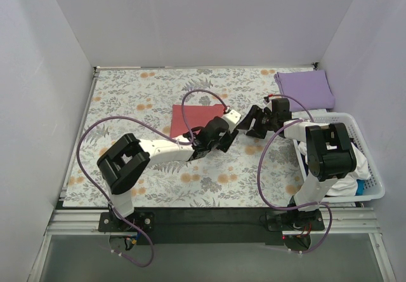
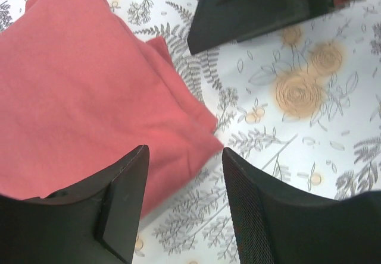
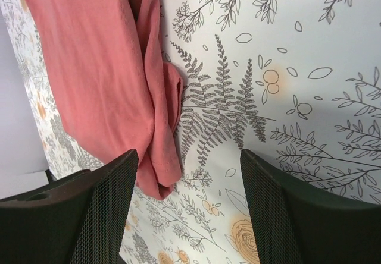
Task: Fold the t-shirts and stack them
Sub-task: Fold the tshirt
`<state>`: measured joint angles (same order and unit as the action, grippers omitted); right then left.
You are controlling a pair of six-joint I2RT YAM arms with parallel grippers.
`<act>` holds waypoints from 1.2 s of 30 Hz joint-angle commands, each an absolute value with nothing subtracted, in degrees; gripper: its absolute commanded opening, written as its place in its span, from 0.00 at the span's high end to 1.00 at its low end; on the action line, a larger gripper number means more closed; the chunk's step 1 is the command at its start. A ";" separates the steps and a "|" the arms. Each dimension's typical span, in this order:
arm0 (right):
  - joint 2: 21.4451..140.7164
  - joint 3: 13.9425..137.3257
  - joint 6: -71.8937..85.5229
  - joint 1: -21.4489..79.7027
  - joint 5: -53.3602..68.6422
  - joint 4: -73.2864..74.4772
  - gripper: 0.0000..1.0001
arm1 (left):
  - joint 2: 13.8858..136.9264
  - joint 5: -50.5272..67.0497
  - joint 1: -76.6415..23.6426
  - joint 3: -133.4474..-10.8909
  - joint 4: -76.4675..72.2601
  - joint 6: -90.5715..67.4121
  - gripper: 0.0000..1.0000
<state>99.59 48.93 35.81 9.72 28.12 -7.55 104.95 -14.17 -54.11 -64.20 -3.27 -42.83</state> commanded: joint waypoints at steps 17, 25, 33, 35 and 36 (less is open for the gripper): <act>101.69 46.76 39.55 9.49 33.05 -12.91 0.23 | 106.96 -8.88 -55.46 -57.83 -12.57 -30.14 0.48; 102.48 45.88 41.39 9.67 33.75 -15.03 0.23 | 109.95 -10.45 -56.51 -57.57 -14.41 -30.67 0.54; 103.80 44.56 44.38 10.20 34.10 -18.01 0.22 | 108.46 -10.29 -56.51 -56.78 -16.26 -31.90 0.98; 103.97 44.56 45.87 10.55 33.49 -18.72 0.03 | 107.15 -9.67 -56.51 -55.90 -16.35 -32.08 1.00; 104.15 44.56 46.31 10.63 32.96 -18.98 0.02 | 106.62 -9.58 -56.51 -55.72 -16.35 -32.08 1.00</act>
